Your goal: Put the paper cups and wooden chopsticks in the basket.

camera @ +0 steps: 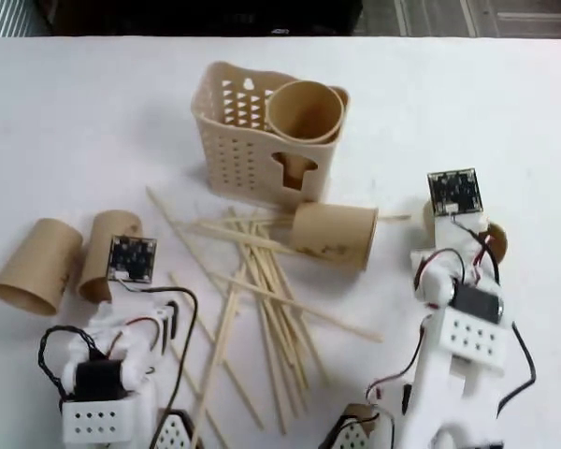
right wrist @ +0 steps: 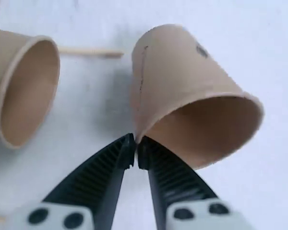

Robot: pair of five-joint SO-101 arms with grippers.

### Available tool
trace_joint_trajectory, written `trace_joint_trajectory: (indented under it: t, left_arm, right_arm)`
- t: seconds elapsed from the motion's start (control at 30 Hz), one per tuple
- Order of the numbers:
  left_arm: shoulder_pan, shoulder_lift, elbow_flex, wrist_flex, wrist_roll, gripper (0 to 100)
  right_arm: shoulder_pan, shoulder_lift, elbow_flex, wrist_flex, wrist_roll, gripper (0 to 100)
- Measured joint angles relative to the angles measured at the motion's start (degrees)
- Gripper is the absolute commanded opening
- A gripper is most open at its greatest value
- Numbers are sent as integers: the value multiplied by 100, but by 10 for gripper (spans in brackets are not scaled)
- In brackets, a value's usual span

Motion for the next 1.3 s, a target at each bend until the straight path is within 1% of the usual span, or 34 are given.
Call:
trace_joint_trajectory:
  t: [0.2, 0.33, 0.47, 0.6, 0.8, 1.0, 1.3]
  left_arm:
    - [0, 0, 0, 0, 0, 173]
    - [0, 0, 0, 0, 0, 173]
    - [0, 0, 0, 0, 0, 173]
    - [0, 0, 0, 0, 0, 173]
    - [0, 0, 0, 0, 0, 173]
    - [0, 0, 0, 0, 0, 173]
    - [0, 0, 0, 0, 0, 173]
  right_arm:
    - [-9, -1486, 0, 870, 422, 20]
    - [-9, -2224, 0, 1292, 545, 20]
    - [-9, -2567, -141, 1591, 545, 20]
    - [-9, -2576, -747, 2022, 545, 20]
    - [-18, -2119, -2075, 2664, 545, 20]
    - [-35, -1002, -3332, 3051, 396, 20]
    - [-1029, 18, -5169, 3807, 18, 20]
